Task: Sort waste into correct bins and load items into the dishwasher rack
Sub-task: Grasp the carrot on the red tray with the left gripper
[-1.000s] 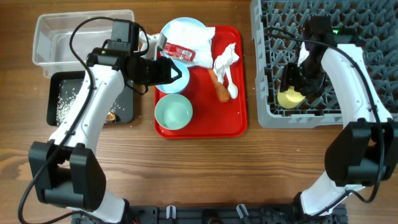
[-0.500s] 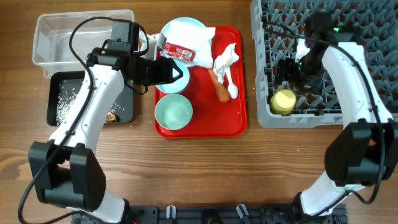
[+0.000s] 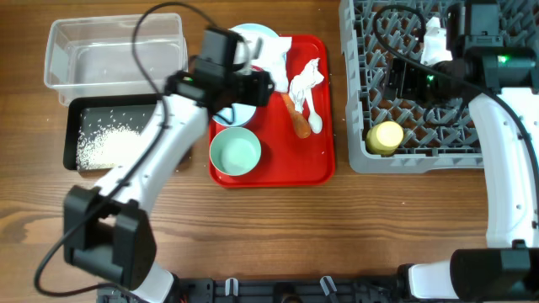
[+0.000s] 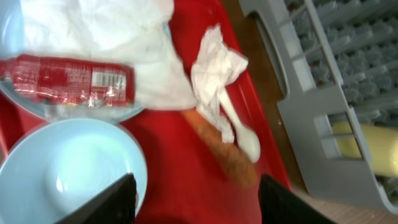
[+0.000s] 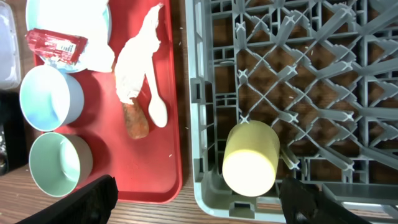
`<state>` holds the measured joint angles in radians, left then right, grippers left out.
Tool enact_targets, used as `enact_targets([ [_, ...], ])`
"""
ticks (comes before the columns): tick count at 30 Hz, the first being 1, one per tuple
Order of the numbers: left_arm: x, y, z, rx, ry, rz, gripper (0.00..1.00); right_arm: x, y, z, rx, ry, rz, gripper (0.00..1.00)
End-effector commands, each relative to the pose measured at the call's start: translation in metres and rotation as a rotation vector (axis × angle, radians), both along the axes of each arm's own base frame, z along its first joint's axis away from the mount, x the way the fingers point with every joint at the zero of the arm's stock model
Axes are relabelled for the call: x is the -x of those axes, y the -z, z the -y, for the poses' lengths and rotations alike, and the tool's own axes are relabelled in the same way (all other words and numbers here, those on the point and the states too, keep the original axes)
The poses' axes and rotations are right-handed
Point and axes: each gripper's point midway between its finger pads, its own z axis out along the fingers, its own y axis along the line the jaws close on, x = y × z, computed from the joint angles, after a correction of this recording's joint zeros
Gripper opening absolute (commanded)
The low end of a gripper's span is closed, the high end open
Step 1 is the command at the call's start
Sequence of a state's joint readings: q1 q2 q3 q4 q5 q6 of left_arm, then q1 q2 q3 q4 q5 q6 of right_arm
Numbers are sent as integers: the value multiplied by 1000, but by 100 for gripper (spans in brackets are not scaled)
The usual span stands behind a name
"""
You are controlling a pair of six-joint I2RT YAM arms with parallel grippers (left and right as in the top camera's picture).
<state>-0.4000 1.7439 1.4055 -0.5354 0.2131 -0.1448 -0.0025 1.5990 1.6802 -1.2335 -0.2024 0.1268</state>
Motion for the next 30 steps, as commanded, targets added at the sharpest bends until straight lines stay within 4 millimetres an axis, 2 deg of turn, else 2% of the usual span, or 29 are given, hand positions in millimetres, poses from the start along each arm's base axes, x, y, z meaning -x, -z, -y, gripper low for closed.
enact_targets([
  [1, -14, 30, 15, -124, -56, 50, 63, 0, -12, -4, -16, -9, 30, 87],
  [4, -17, 62, 31, -154, -37, 32, 65, 1, -11, -4, -15, -12, 24, 87],
  [7, -16, 95, 37, -141, -78, -44, 65, 3, -10, -4, -6, -31, 23, 87],
  [10, -12, 116, 41, -100, -150, -121, 56, 2, -10, -4, -5, -32, 24, 88],
  [16, -7, 114, 66, -52, -148, -107, 57, 3, -8, -4, -6, -32, 15, 87],
  [20, -2, 123, 83, -54, -133, -101, 65, 4, -7, -4, -5, -32, 12, 87],
  [24, 5, 145, 86, -69, -146, -145, 73, 7, -6, -4, 4, -53, 3, 87],
  [30, 5, 151, 81, -74, -172, -164, 75, 9, -5, -4, 7, -53, -7, 87],
])
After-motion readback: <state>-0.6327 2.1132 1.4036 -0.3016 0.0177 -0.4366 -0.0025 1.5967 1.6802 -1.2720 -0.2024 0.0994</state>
